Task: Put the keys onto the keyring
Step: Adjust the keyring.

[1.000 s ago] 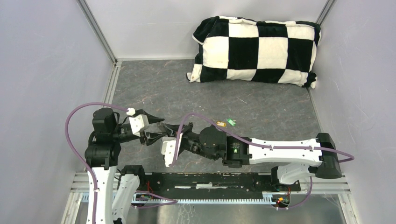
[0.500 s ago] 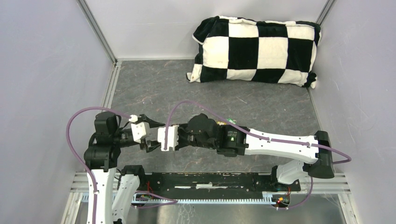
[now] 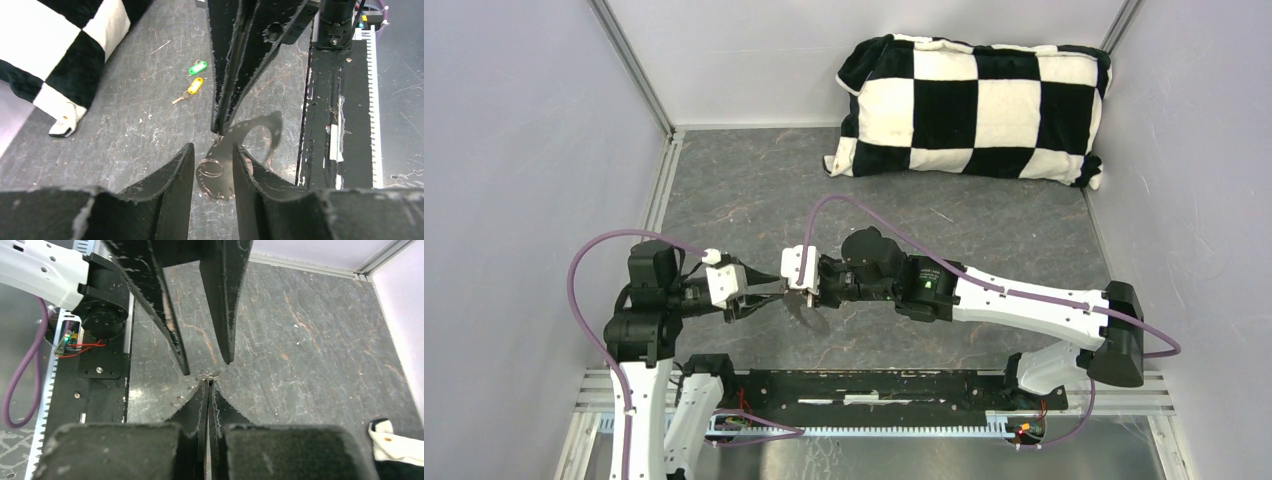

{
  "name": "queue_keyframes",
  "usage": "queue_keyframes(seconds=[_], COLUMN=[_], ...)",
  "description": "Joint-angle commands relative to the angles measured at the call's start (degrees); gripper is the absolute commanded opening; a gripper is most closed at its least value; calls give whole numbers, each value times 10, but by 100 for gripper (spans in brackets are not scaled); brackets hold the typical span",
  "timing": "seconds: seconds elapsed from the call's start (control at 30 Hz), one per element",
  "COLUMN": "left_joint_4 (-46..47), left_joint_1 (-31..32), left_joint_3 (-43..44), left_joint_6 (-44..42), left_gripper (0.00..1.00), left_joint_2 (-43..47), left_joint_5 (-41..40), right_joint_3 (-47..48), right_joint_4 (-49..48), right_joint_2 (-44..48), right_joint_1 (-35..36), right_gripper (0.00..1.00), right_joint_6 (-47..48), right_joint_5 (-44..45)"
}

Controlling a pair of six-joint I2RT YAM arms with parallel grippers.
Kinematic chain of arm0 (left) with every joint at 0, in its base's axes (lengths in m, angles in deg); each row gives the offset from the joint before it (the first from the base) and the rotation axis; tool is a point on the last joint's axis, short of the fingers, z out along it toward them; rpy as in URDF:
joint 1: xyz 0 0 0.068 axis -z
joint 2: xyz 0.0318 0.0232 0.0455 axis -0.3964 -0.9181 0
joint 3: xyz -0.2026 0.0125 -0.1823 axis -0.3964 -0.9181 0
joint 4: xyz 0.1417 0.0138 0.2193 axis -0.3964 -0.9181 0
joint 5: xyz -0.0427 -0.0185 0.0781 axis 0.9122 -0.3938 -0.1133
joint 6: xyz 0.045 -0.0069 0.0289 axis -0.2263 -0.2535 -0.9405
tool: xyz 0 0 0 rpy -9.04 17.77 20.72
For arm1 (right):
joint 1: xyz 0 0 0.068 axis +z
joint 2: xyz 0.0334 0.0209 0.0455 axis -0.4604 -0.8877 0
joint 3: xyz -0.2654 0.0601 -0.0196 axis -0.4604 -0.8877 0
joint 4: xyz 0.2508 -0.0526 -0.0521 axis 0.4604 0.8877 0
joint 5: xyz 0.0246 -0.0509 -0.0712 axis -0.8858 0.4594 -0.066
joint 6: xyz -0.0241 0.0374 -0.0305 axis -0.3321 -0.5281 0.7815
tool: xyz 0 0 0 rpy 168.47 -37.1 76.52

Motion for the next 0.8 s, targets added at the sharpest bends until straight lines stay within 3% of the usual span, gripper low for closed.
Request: queue_keyframes(seconds=[0.0,0.27,0.77], left_joint_4=[1,-111,-103], left_joint_1=[-2,-1,-1], left_joint_3=[8,8,8], left_joint_6=[14,-80,-88], left_gripper=[39,37,32], left_joint_2=[-22,-29,-40], left_joint_5=[25,29,45], right_joint_3=[-5,-3,22], right_joint_4=[-70,-86,-83], right_joint_2=[22,11,-13], right_joint_1=[-10,-12,-11], right_gripper=[0,0,0], right_joint_6=[-40,-52,-63], right_joint_5=[-60,-82,-108])
